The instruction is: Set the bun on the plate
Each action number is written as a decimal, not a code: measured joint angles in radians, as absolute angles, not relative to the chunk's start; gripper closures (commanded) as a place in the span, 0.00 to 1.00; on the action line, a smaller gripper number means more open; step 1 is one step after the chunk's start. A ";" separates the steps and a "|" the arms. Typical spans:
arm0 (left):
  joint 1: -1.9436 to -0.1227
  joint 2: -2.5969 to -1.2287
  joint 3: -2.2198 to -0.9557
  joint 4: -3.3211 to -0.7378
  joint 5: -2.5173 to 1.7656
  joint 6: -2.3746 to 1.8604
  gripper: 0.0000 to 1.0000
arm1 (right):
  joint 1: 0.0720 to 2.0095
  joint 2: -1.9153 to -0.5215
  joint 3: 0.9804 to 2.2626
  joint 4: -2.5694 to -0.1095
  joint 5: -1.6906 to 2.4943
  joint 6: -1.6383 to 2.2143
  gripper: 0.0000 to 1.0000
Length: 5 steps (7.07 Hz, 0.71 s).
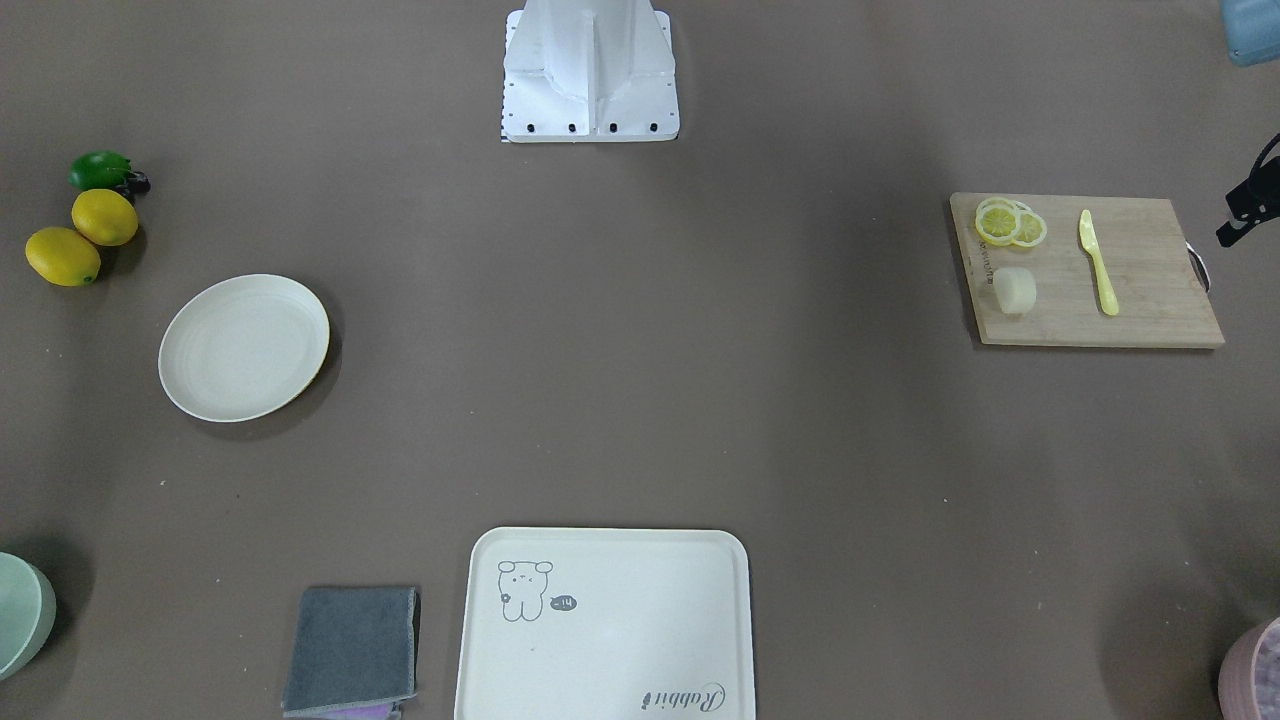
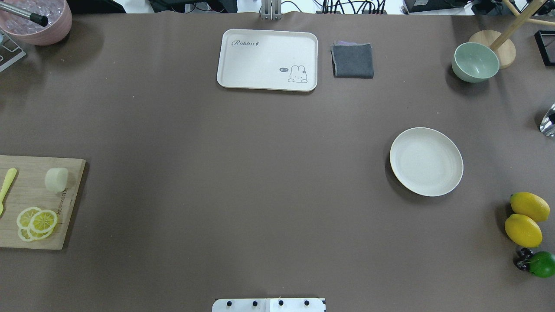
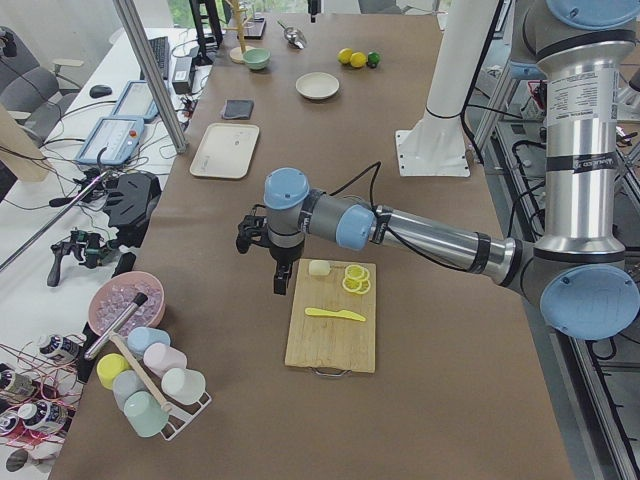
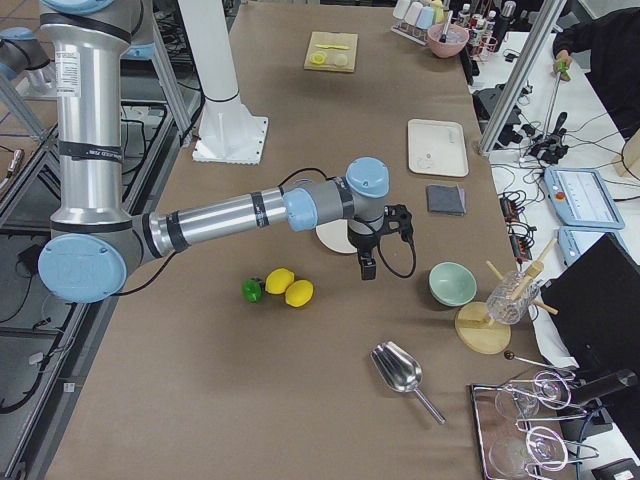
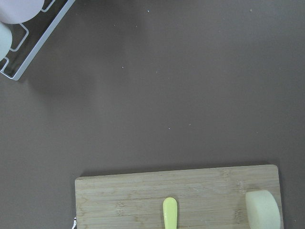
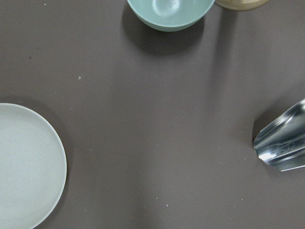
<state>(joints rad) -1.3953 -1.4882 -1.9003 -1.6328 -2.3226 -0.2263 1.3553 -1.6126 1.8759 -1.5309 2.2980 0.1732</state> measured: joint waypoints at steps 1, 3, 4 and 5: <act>-1.395 -1.488 -1.901 -1.635 -2.323 -0.236 0.02 | 1.356 -1.616 1.879 -1.528 2.291 0.170 0.00; -1.394 -1.489 -1.903 -1.651 -2.324 -0.269 0.02 | 1.354 -1.619 1.881 -1.527 2.293 0.170 0.00; -1.394 -1.489 -1.905 -1.660 -2.324 -0.275 0.02 | 1.352 -1.619 1.881 -1.526 2.299 0.171 0.00; -1.392 -1.488 -1.907 -1.666 -2.324 -0.277 0.02 | 1.349 -1.619 1.881 -1.526 2.314 0.174 0.00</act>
